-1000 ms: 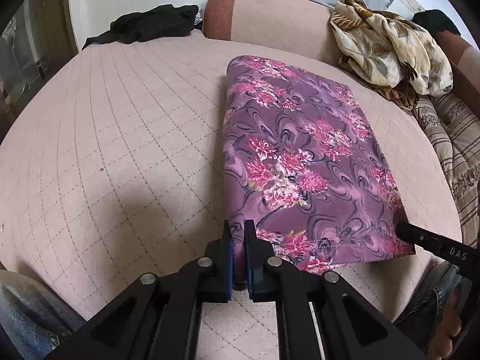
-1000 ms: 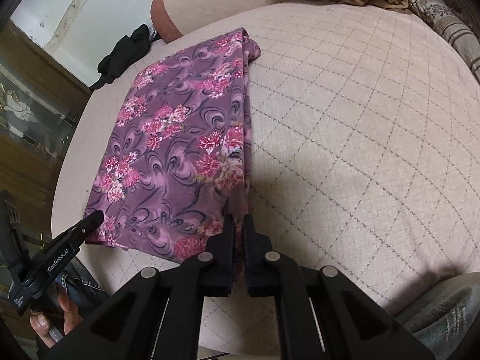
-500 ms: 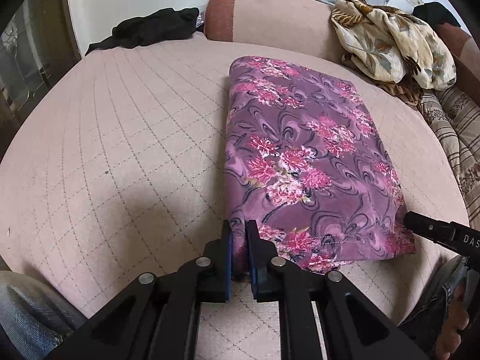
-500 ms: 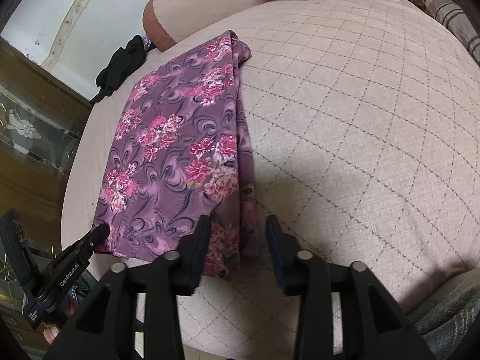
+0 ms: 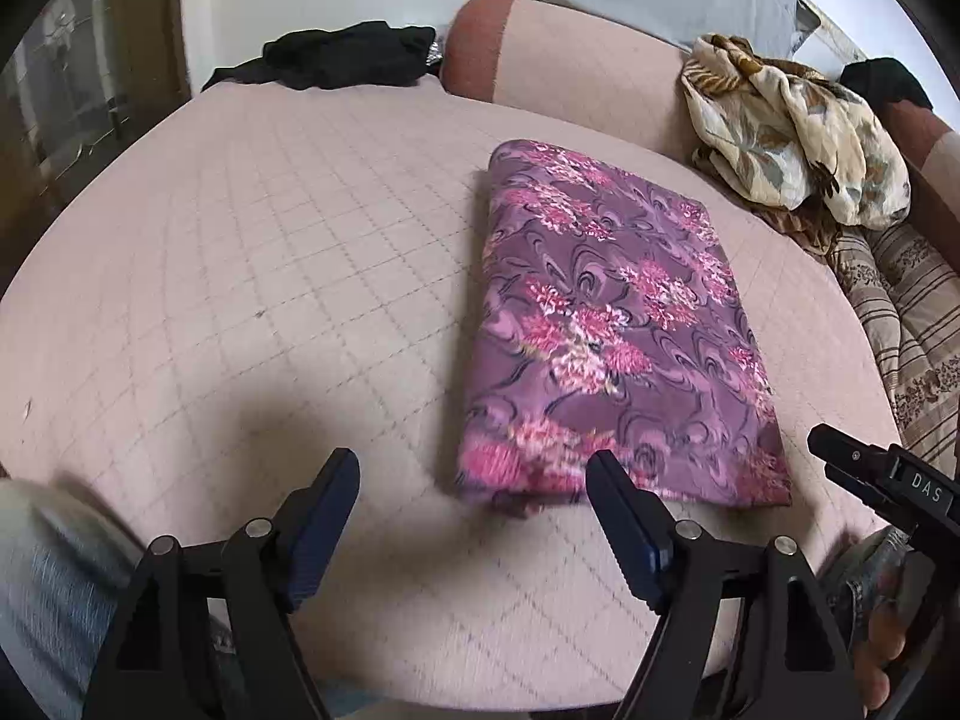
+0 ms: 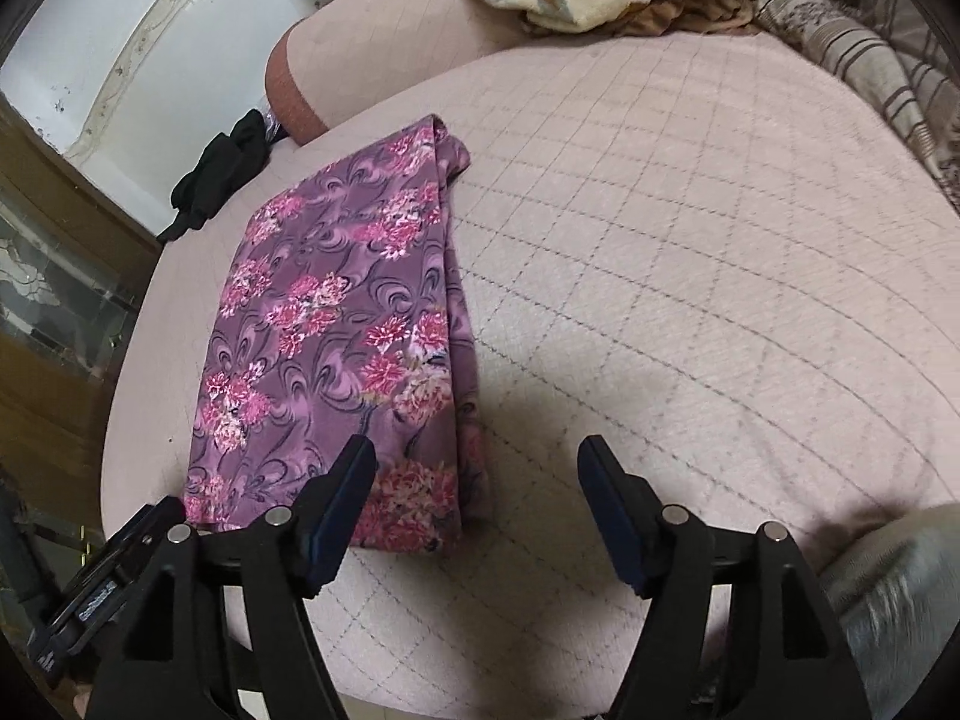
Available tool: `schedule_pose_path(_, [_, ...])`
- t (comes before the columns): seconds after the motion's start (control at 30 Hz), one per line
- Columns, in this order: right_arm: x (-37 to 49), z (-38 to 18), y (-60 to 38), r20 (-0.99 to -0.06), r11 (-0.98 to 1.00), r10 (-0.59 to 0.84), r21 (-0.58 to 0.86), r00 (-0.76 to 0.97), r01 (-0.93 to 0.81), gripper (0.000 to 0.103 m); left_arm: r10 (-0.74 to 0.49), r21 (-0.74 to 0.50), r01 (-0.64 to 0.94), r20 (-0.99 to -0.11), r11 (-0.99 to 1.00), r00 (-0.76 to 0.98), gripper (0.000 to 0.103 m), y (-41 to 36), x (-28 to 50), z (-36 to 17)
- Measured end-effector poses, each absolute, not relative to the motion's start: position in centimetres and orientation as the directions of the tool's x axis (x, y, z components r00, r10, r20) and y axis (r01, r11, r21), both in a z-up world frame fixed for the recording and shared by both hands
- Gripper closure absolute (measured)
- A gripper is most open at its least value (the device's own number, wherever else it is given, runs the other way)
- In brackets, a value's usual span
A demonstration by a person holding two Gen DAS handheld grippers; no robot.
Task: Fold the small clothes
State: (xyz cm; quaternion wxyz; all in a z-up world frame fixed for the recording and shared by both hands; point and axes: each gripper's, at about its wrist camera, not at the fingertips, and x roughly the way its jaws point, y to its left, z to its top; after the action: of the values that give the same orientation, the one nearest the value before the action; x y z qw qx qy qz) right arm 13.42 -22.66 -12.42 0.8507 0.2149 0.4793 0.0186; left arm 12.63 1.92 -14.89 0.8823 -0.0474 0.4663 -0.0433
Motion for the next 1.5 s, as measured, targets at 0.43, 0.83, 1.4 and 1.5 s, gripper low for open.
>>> schedule_pose_path(0.43, [8.6,-9.7,-19.4,-0.804,0.968,0.109,0.220,0.584,0.122,0.032,-0.047,-0.036,0.030,-0.763,0.999,0.645,0.020,1.4,8.1,-12.8])
schedule_pose_path(0.83, [3.3,-4.2,-18.4,-0.779,0.980,0.049,0.160,0.625,0.121,0.029,-0.063,-0.016,0.072,-0.690,0.997,0.721,0.018,1.7,3.7,-8.0])
schedule_pose_path(1.4, [-1.2,3.8,-17.3,-0.717,0.993,-0.023,0.067,0.697,0.102,0.026,-0.112,-0.043,0.110,-0.651,0.993,0.751,0.011,2.6,0.3,0.6])
schedule_pose_path(1.5, [-1.6,4.6,-17.1,-0.708,0.993,-0.028,0.065,0.706,0.104,0.026,-0.100,-0.029,0.106,-0.643,0.994,0.759,0.011,2.4,-0.1,1.5])
